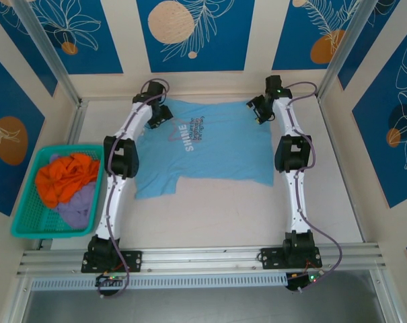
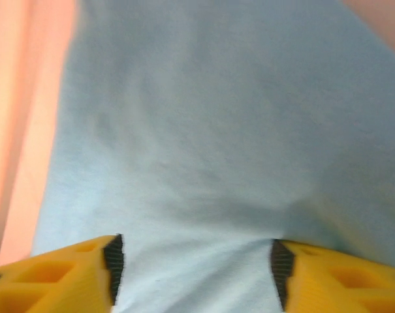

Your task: Fold and stack the t-shirts

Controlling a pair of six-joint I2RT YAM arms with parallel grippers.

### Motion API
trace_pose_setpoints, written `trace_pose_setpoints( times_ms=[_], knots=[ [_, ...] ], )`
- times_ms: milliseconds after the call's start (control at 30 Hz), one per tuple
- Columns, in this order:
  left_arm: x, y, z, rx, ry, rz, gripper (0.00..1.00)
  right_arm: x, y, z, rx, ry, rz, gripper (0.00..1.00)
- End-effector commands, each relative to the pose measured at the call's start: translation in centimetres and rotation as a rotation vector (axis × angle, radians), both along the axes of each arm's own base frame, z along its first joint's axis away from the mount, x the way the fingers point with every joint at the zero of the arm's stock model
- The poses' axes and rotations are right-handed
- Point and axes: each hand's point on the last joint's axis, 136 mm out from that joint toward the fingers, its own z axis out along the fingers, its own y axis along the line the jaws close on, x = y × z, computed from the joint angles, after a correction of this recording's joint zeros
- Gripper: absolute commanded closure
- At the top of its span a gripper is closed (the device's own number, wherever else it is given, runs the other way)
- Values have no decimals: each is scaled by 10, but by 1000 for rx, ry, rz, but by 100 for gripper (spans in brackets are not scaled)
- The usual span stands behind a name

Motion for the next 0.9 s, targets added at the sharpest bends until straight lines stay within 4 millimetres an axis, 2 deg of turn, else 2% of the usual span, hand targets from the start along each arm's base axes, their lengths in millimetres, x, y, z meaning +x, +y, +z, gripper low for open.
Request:
trace_pose_setpoints(
  times_ms=[0, 67, 133, 200, 267, 300, 367, 433, 500, 600, 733, 800, 867],
  knots=[
    [16, 23, 33, -25, -71, 58, 31, 16, 3, 19, 59, -89, 18, 26],
    [21, 15, 69, -69, -141, 29, 19, 12, 2, 54, 58, -124, 32, 22],
    [17, 9, 108, -102, -190, 9, 11, -2, 1, 87, 49, -130, 53, 20],
    [0, 7, 148, -89, -220, -10, 9, -33, -3, 111, 11, -81, 65, 19],
    [-24, 8, 171, -60, -209, -9, 11, -73, -6, 120, -20, -7, 69, 19],
    [-41, 8, 174, -59, -185, -10, 12, -98, -10, 122, -34, 32, 67, 20],
    [-77, 10, 174, -66, -147, -2, 16, -153, -21, 112, -77, 118, 38, 21],
    [-122, 14, 159, -78, -95, 8, 20, -205, -33, 99, -81, 175, 7, 23],
    [-169, 20, 137, -80, -18, -2, 24, -253, -42, 82, -42, 227, -38, 26],
    [-244, 35, 103, -40, 120, -27, 28, -317, -43, 50, 33, 304, -56, 37],
    [-328, 51, 64, -24, 262, -57, 32, -359, -30, 21, 110, 359, -23, 42],
    [-355, 53, 49, -37, 296, -66, 32, -365, -25, 11, 131, 363, -17, 42],
    [-373, 58, 37, -36, 314, -60, 32, -369, -27, 1, 119, 385, -26, 42]
  ],
)
